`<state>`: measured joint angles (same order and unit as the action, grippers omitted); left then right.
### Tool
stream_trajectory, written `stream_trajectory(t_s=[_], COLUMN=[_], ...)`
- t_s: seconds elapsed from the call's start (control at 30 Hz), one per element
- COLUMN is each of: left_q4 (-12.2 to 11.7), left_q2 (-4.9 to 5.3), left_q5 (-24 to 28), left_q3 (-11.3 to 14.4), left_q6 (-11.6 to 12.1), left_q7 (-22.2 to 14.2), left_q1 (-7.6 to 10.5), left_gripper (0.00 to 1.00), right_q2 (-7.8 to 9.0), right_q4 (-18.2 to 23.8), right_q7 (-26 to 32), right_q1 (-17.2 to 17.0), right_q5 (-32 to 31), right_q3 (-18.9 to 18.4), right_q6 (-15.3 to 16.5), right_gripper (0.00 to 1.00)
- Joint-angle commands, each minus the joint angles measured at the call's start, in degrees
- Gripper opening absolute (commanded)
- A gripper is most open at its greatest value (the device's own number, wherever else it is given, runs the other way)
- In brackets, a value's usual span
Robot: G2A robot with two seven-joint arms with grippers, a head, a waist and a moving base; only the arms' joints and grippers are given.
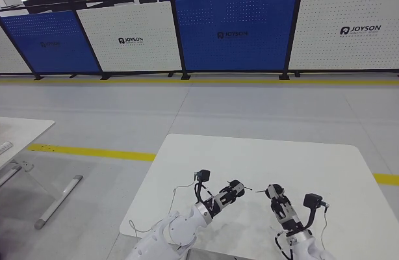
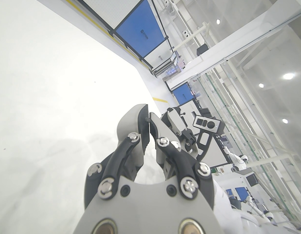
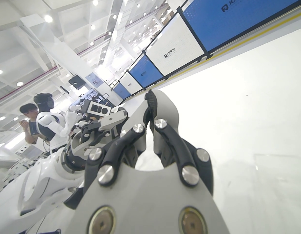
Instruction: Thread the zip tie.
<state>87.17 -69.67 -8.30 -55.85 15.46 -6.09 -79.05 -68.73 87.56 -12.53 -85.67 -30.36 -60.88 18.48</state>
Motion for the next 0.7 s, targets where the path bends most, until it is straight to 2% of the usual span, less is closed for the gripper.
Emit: stream_trajectory(t_s=[0.0,0.23,0.67], left_q4=[0.0,0.0,0.0], left_q2=[0.0,0.0,0.0], left_q5=[0.0,0.0,0.0], left_q3=[0.0,0.0,0.0], left_q6=[0.0,0.0,0.0], left_q7=[0.0,0.0,0.0], left_q1=[0.0,0.0,0.0], left_gripper=[0.0,0.0,0.0], right_q2=[-0.28,-1.11,-1.36], right_q4=[-0.5,-2.2,-2.0], right_q7=[-0.3,-1.3,-0.5], right_q1=[0.5,2.0,1.9], right_q5=[-0.3,-0.9,-0.1], right_q3=[0.5,1.6,1.0], right_q6=[-0.4,-0.3,-1.0], right_gripper=[0.0,0.0,0.0])
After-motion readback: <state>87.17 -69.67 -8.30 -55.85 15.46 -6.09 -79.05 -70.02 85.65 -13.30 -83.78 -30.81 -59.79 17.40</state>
